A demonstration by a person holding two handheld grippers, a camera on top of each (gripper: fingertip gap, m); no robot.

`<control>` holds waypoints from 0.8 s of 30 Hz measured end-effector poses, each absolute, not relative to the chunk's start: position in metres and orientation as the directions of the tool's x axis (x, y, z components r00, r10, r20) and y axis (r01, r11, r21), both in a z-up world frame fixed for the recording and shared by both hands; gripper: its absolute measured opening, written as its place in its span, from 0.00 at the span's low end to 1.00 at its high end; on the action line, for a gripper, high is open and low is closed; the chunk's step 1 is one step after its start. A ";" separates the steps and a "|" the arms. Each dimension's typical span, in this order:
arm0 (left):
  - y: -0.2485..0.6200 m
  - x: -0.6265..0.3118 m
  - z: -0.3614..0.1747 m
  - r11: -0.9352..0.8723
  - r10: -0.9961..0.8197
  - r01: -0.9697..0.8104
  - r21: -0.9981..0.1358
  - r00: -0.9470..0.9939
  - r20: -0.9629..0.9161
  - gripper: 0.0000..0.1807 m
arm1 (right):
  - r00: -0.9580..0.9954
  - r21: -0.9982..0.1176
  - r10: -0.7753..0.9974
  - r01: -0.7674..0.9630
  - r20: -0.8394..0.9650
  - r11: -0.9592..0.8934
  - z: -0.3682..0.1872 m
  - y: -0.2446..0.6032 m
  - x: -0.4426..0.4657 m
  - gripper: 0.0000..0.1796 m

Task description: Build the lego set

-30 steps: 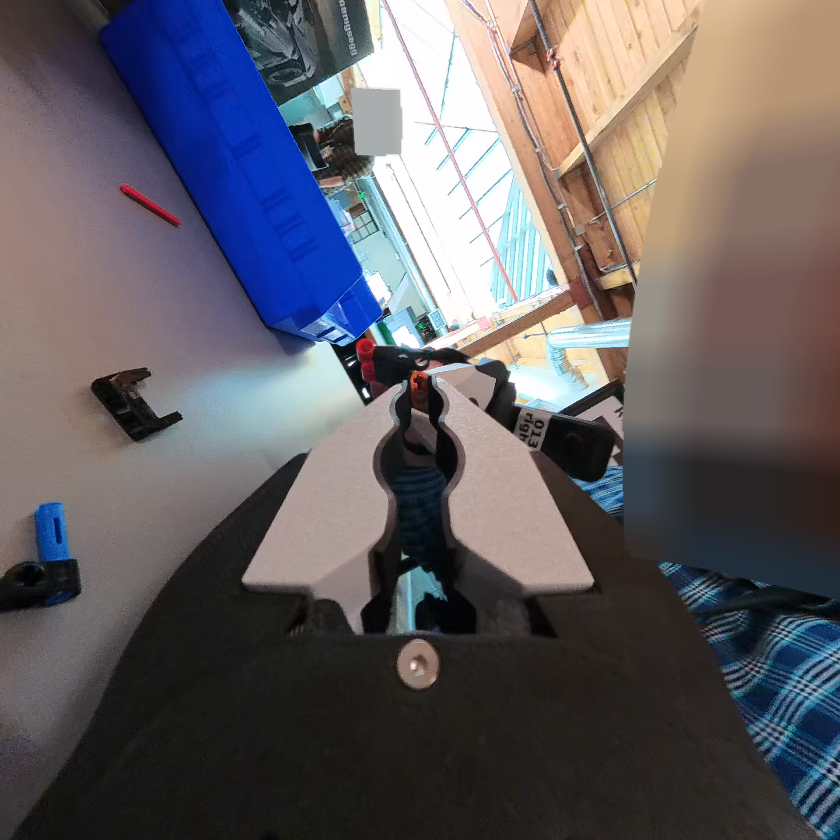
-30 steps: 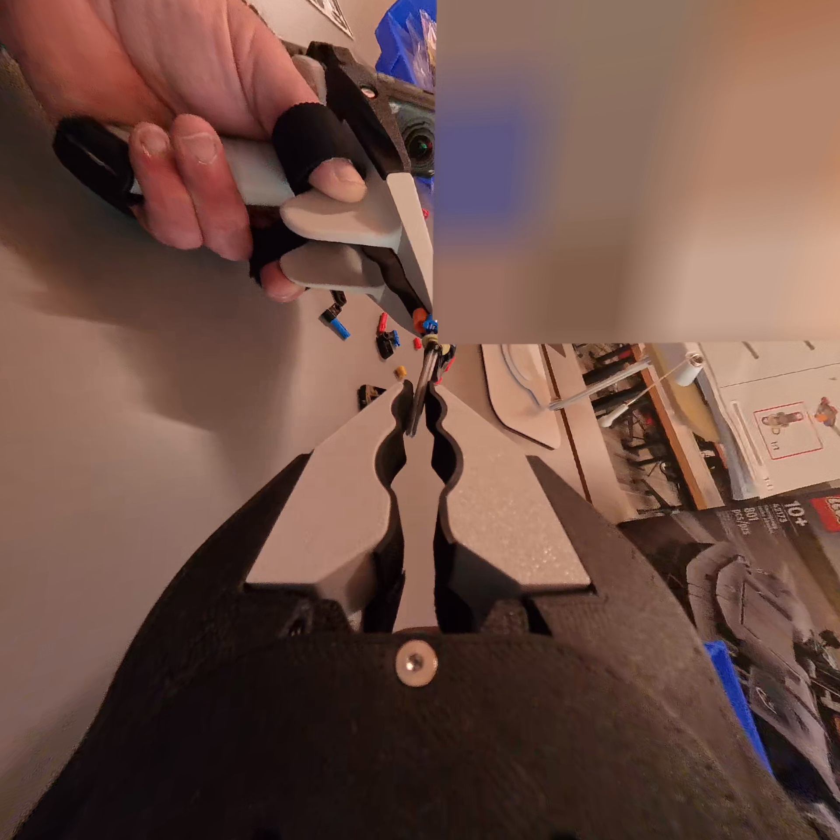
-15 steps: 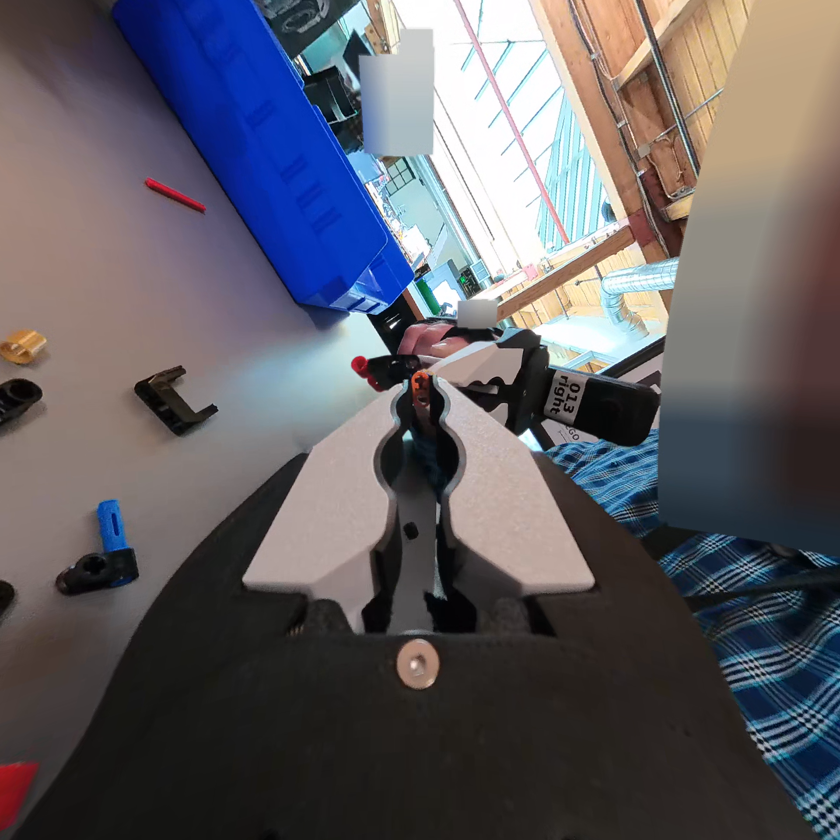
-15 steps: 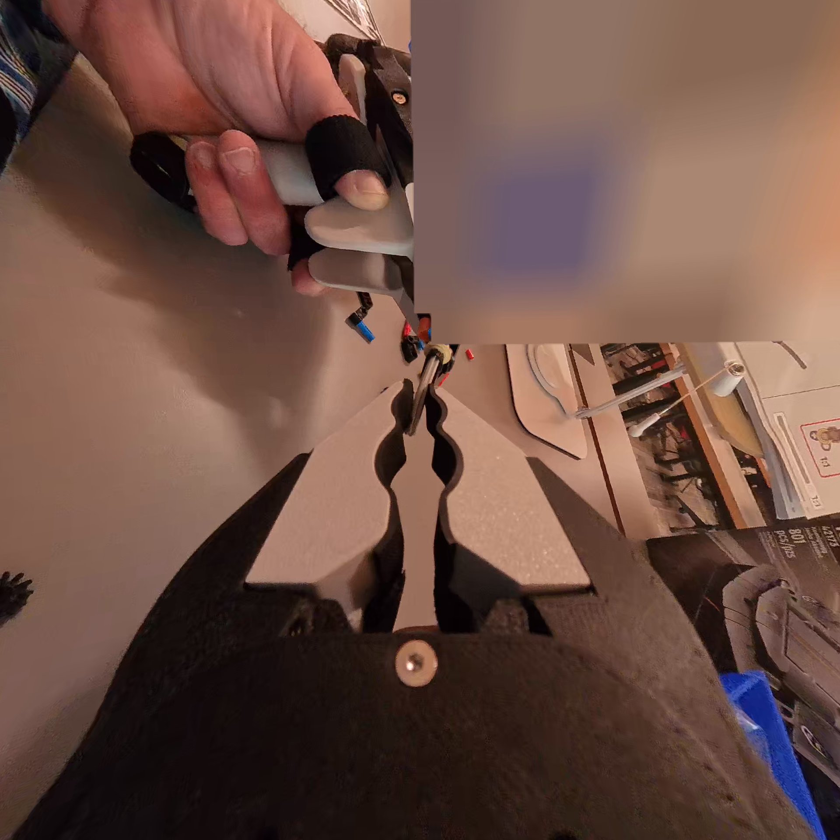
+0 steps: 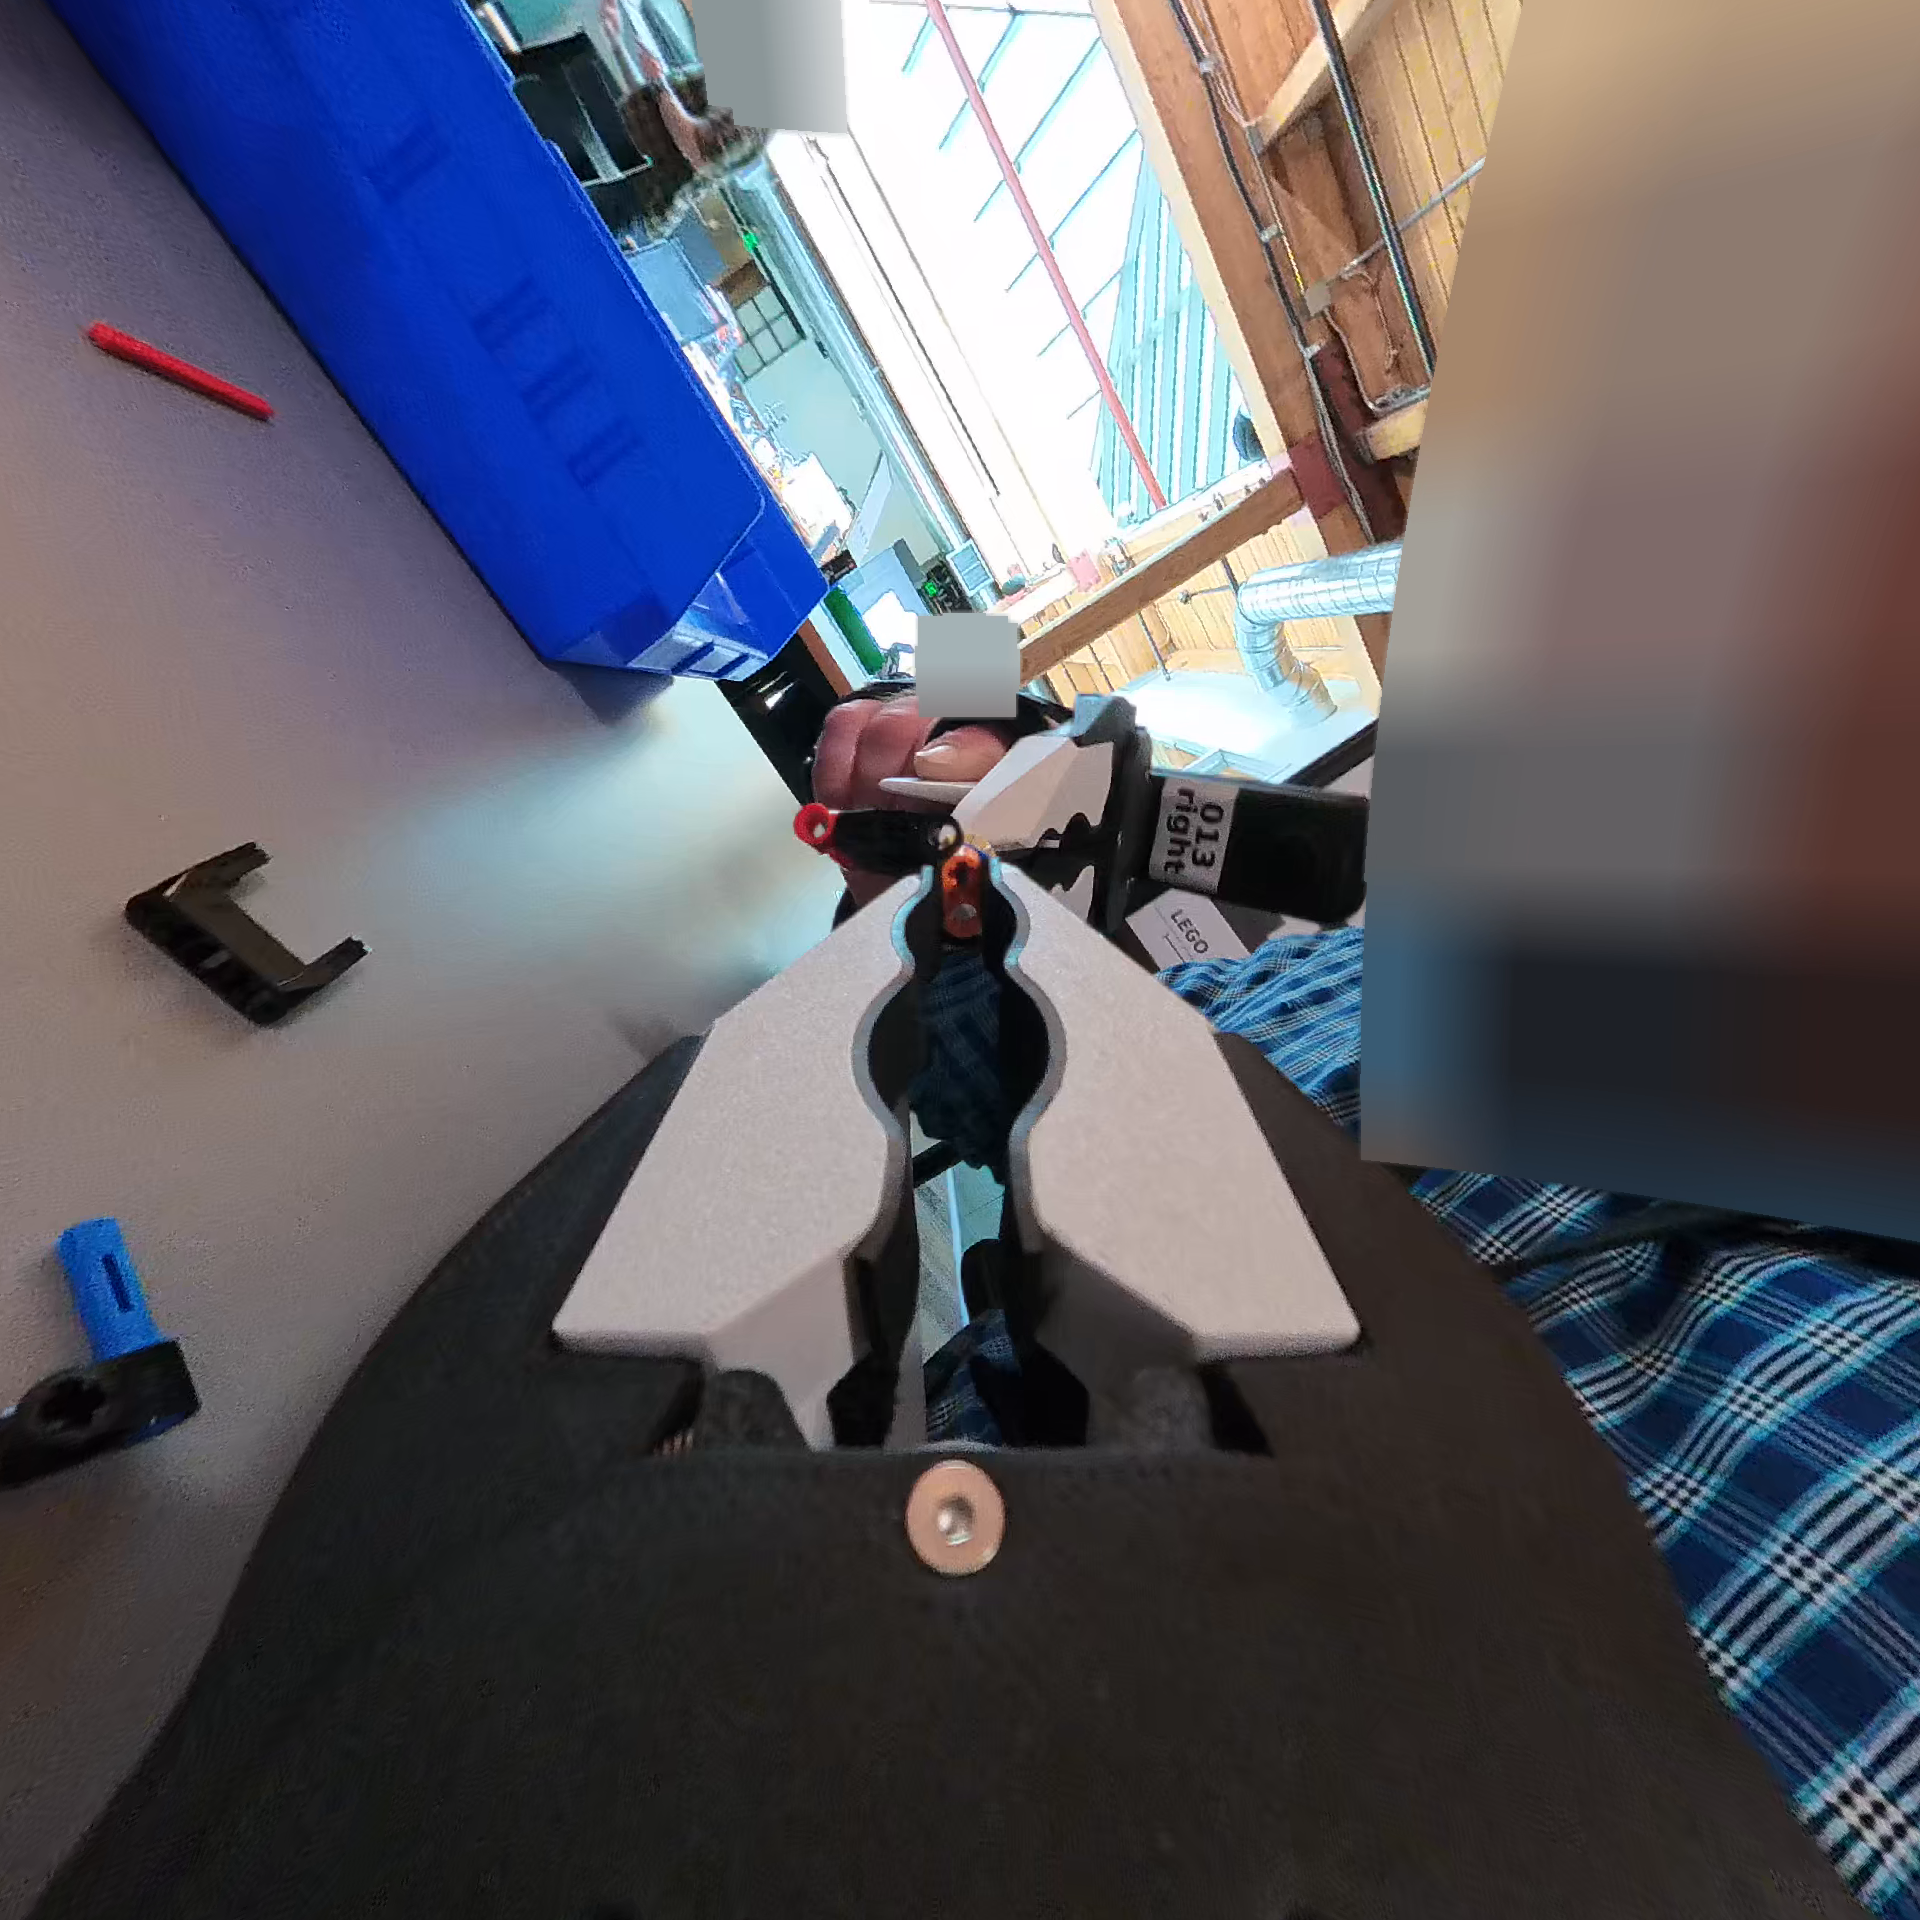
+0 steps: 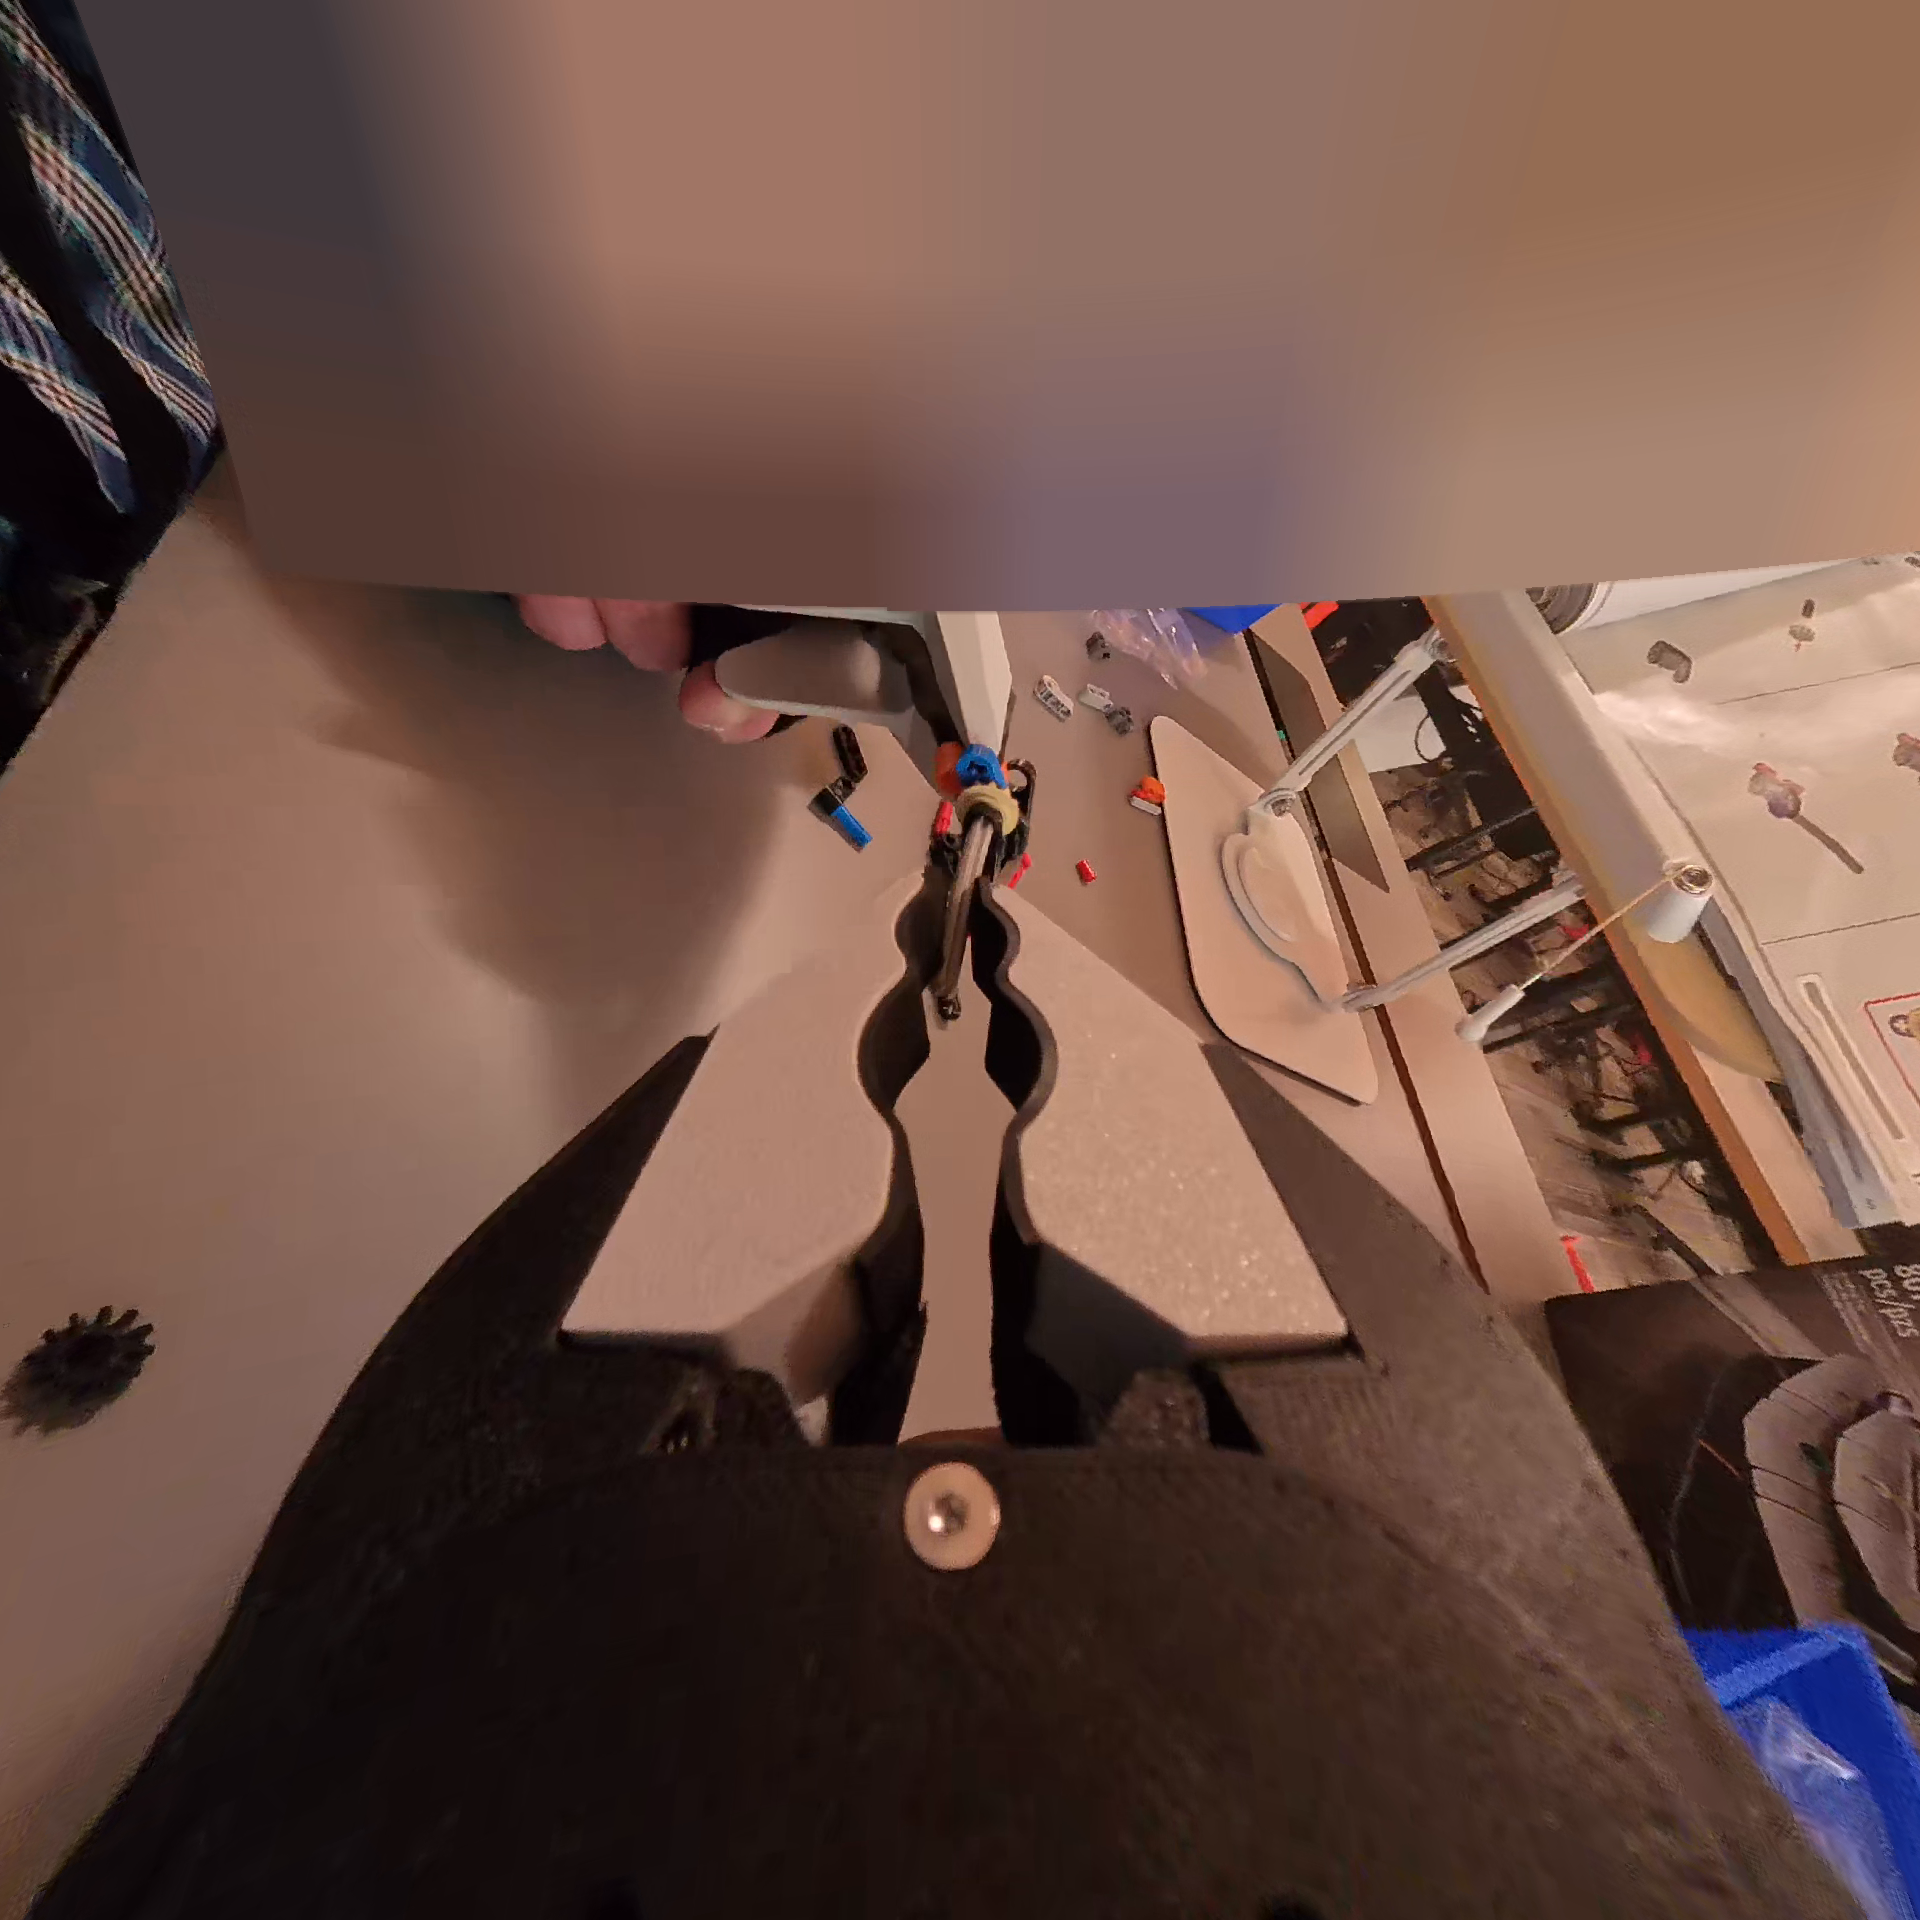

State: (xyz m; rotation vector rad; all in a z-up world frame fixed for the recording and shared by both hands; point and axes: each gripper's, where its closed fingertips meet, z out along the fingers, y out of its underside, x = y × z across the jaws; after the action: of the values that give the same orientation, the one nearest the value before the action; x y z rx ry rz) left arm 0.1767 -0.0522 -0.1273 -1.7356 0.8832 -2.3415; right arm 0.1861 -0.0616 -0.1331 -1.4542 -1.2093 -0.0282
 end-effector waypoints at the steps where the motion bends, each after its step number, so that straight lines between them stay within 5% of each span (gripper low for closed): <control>1: -0.054 0.176 -0.126 -0.819 -0.413 -0.258 -0.513 -0.356 0.838 0.03 | 0.469 -0.735 0.645 0.640 0.603 0.222 -0.131 -0.063 0.186 0.01; 24: -0.080 0.171 -0.145 -0.537 -0.628 -0.412 -0.736 -0.387 0.675 0.03 | 0.360 -0.850 0.865 0.511 0.349 0.130 -0.147 -0.083 0.183 0.01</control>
State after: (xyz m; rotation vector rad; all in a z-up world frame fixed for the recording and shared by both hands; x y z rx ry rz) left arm 0.1706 -0.0795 -0.1450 -1.6394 1.4201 -2.0487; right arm 0.1832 -0.0832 -0.1473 -1.5261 -1.2920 0.4055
